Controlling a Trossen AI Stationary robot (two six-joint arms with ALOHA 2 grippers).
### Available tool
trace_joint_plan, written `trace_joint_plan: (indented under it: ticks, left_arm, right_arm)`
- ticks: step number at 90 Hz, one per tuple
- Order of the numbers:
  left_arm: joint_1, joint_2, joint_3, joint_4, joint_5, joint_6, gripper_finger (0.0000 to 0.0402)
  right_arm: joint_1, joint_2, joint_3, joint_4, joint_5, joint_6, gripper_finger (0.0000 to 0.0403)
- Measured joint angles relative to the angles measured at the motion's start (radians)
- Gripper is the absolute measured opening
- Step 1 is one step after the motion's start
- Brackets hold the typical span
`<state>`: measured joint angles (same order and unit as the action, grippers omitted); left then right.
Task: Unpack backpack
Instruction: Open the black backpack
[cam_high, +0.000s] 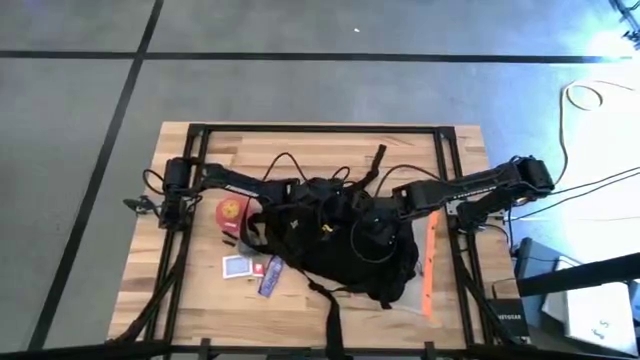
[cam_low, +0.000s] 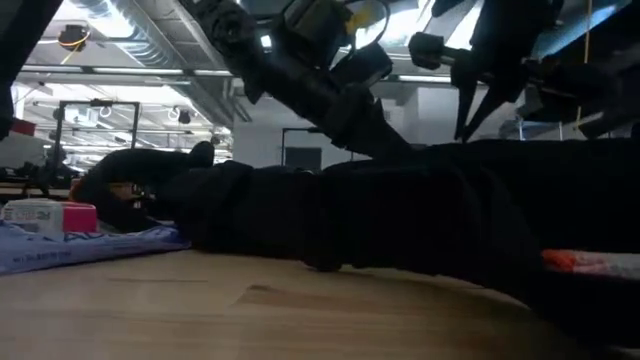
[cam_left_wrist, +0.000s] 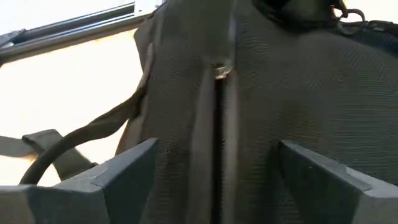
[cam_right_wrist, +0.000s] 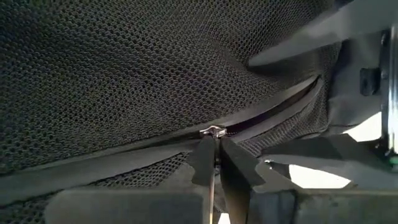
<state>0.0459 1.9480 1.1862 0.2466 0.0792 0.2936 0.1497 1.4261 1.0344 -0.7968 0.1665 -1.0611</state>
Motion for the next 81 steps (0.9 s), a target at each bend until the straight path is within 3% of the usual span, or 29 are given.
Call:
trace_joint_plan:
  ticks: [28,43,60,81]
  left_arm:
    - [-0.067,0.01,0.0,0.008,-0.048,0.058,0.0306]
    - [-0.073,0.007,0.0,0.045,-0.075,0.075,0.0261]
    - [-0.055,0.013,0.001,0.02,-0.004,0.024,0.0207]
    - [-0.036,0.019,0.001,0.025,-0.009,-0.005,0.0155]
  right_arm:
    - [0.0,0.0,0.0,-0.016,-0.001,0.024,0.0]
    - [0.0,0.0,0.0,-0.016,-0.002,0.028,0.0]
    - [0.0,0.0,0.0,-0.016,-0.002,0.037,0.0]
    - [0.0,0.0,0.0,-0.015,-0.002,0.039,0.0]
